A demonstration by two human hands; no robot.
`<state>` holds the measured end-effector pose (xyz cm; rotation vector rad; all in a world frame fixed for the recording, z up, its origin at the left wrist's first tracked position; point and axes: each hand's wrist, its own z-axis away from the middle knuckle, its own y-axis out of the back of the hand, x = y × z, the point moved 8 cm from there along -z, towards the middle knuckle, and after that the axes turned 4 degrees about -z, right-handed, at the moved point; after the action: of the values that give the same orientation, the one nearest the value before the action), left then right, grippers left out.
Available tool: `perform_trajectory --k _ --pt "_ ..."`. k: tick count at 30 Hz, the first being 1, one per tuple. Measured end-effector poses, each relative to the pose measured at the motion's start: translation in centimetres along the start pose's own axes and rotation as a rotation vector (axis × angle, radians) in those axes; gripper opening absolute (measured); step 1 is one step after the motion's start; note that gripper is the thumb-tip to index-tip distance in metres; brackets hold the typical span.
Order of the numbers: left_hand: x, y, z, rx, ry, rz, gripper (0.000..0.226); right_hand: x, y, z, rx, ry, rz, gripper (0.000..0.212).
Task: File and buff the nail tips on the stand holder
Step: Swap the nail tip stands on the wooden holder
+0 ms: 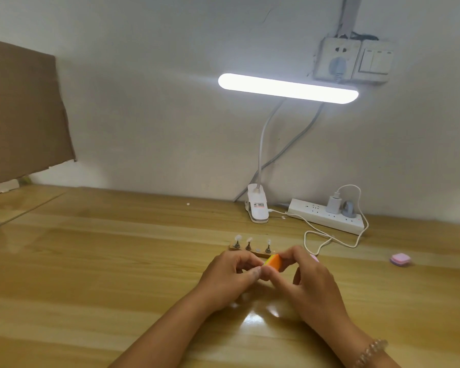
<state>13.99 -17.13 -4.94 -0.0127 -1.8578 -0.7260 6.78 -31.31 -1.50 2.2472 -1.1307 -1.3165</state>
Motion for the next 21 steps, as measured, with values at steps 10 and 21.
perform_trajectory --k 10,21 --pt "1.1 0.5 0.3 0.097 -0.068 -0.152 0.009 -0.2 -0.2 0.0 -0.014 0.028 0.005 0.034" --pt "3.7 3.6 -3.0 0.332 -0.088 -0.379 0.016 2.2 1.6 -0.4 0.180 -0.188 -0.334 0.045"
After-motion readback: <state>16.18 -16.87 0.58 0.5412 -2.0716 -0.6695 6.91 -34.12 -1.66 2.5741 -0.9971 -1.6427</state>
